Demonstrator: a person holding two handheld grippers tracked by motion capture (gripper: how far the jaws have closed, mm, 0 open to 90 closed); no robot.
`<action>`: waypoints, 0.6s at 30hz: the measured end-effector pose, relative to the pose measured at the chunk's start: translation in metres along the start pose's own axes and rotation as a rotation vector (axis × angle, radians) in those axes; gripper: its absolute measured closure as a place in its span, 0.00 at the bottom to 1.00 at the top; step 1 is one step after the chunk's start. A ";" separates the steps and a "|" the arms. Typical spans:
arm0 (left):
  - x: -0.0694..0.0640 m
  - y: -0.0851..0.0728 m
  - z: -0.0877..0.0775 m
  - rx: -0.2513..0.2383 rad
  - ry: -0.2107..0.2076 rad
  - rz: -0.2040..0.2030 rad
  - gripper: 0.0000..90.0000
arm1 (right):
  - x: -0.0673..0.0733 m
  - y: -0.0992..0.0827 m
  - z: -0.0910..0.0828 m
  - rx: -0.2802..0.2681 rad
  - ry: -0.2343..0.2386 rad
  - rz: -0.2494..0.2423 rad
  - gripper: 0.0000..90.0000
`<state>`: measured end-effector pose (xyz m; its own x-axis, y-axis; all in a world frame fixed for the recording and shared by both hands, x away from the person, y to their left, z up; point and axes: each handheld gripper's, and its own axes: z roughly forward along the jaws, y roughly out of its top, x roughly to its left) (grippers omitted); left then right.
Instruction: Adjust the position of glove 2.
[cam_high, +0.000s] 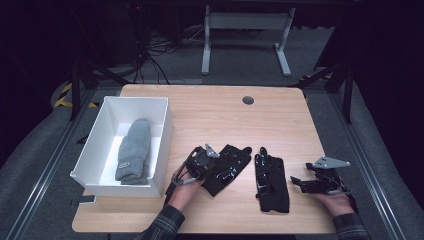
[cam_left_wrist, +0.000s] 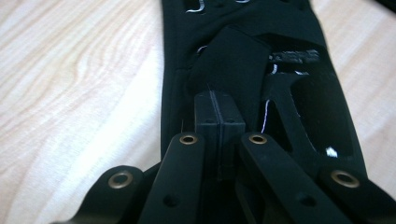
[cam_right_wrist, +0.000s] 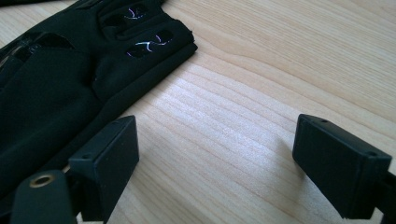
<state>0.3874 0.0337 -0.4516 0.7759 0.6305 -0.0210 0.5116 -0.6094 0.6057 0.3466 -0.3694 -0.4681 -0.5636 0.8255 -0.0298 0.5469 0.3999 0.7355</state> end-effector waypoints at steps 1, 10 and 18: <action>-0.001 -0.002 -0.001 0.002 -0.024 -0.011 1.00 | 0.000 0.000 0.000 0.000 0.000 0.000 0.17; -0.010 -0.015 -0.009 -0.007 -0.075 -0.021 1.00 | 0.000 0.000 0.000 0.000 -0.001 0.001 0.16; -0.032 -0.023 -0.013 -0.006 -0.154 0.009 1.00 | 0.000 0.000 0.000 0.001 -0.002 0.002 0.16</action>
<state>0.3463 0.0335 -0.4545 0.8281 0.5437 -0.1366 0.5023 -0.6115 0.6113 0.3466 -0.3689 -0.4682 -0.5613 0.8271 -0.0294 0.5485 0.3984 0.7351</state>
